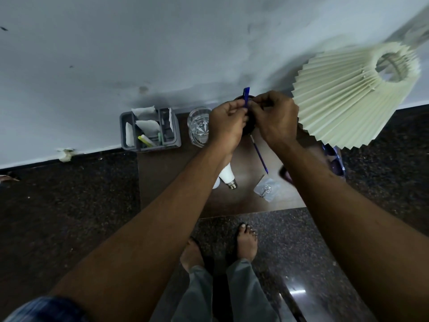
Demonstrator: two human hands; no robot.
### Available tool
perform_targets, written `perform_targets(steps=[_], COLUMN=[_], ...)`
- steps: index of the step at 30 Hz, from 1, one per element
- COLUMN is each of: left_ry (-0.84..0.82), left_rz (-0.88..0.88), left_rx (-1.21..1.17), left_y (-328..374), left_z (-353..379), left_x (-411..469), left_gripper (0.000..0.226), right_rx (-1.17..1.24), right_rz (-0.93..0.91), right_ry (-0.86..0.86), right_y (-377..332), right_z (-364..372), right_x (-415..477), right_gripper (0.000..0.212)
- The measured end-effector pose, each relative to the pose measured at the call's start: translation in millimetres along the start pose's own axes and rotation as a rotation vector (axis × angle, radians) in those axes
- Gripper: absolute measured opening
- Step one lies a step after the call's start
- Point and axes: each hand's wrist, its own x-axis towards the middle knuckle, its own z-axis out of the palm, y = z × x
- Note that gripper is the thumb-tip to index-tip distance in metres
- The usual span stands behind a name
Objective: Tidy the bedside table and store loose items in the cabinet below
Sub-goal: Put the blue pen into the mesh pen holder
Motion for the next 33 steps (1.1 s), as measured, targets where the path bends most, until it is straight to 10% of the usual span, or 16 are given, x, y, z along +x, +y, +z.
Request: perform_targets(steps=[7, 16, 23, 33], left_ry=[0.023, 0.023, 0.029, 0.048], left_rz=[-0.044, -0.227, -0.256, -0.33], left_rx=[0.08, 0.247, 0.261, 0.012], left_y=[-38, -87, -95, -72], left_z=[-3, -4, -7, -9], left_x=[-29, -33, -33, -25], left_gripper=[0.019, 0.019, 0.016, 0.008], right_rx=[0.265, -0.458, -0.51, 0.27], right_rz=[0.168, 0.163, 0.246, 0.474], right_ry=[-0.005, -0.285, -0.306, -0.46], right_y=[31, 87, 81, 59], right_z=[-11, -8, 0, -37], right_x=[-41, -79, -69, -80], right_gripper=[0.011, 0.022, 0.022, 0.01])
